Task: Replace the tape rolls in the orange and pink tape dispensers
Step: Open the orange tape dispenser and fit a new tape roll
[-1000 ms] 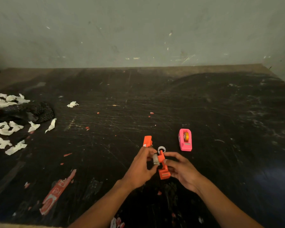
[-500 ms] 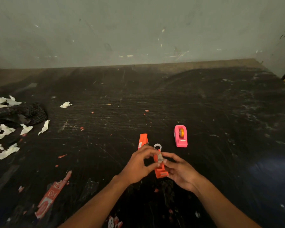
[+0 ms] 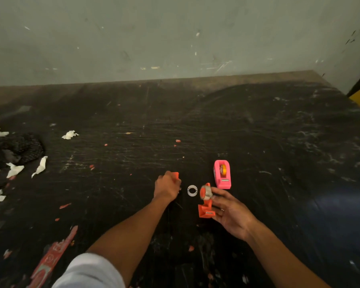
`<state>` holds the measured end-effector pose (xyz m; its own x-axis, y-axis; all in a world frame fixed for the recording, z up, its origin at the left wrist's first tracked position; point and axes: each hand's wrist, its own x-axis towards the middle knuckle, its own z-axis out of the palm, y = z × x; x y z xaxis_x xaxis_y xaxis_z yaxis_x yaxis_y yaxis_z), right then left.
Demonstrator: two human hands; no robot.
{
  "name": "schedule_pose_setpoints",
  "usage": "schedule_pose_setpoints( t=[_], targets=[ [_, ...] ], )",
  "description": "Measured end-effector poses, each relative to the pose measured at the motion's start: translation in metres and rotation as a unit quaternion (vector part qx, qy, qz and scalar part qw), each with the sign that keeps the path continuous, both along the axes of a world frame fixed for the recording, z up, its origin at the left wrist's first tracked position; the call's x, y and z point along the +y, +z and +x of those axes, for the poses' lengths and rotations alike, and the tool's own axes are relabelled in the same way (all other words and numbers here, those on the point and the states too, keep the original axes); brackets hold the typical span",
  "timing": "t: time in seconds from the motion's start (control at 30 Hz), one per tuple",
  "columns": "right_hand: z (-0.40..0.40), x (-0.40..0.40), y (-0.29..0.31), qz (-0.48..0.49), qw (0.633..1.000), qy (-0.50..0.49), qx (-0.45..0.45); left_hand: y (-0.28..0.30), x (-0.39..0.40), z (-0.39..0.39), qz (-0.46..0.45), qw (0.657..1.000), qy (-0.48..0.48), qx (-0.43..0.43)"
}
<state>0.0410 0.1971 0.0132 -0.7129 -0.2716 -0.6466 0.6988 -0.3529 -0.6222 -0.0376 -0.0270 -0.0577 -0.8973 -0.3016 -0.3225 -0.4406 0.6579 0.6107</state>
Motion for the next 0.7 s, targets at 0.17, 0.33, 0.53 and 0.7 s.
schedule_pose_setpoints(
  t=[0.17, 0.33, 0.53, 0.7],
  targets=[
    [-0.007, 0.003, -0.001, -0.003, 1.000, -0.011, 0.005, 0.017, 0.005, -0.005, -0.005, 0.999, 0.019, -0.026],
    [-0.009, -0.003, -0.001, -0.013, 0.999, -0.030, 0.019, 0.060, 0.014, 0.026, 0.353, 0.926, 0.137, -0.001],
    [-0.002, -0.023, 0.006, -0.021, 0.999, -0.011, 0.040, 0.090, 0.009, 0.070, 0.481, 0.874, 0.049, -0.054],
    [0.004, -0.035, 0.014, -0.021, 0.999, 0.011, 0.047, 0.091, 0.000, 0.082, 0.482, 0.874, 0.039, -0.056]
  ],
)
